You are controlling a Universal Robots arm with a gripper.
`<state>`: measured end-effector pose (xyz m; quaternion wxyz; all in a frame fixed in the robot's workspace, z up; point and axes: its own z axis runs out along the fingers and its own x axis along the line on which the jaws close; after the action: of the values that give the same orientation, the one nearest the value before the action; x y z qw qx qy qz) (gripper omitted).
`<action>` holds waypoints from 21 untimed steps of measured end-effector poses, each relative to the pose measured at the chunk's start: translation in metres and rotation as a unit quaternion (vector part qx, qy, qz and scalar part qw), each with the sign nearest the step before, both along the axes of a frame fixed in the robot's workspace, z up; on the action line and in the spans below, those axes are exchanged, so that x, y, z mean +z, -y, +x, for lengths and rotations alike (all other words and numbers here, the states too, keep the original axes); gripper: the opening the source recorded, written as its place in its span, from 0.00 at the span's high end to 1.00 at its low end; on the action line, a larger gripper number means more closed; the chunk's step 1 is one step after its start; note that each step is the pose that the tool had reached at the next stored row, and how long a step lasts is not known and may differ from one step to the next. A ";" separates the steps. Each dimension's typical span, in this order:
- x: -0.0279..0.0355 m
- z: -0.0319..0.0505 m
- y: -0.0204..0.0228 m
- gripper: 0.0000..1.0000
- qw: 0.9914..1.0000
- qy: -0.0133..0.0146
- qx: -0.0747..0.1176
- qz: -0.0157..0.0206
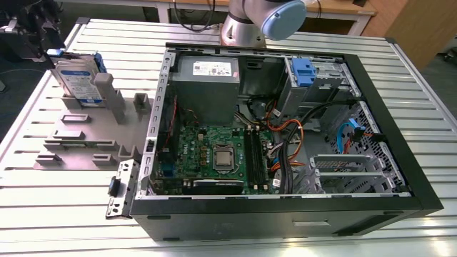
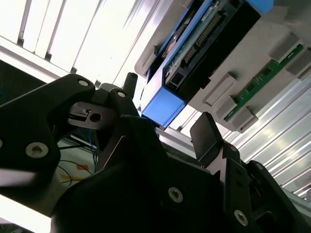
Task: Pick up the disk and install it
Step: 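Pick up the disk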
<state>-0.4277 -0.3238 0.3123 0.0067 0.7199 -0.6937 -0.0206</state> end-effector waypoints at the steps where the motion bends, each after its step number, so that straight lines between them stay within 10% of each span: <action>1: -0.0009 -0.0004 -0.0004 0.29 1.000 0.002 0.000 0.000; 4: -0.0048 -0.0018 -0.0013 0.29 1.000 0.007 0.000 0.000; 21: -0.0159 -0.0029 -0.0014 0.46 1.000 0.008 -0.003 0.001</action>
<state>-0.4306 -0.3225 0.2964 0.0004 0.7183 -0.6955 -0.0162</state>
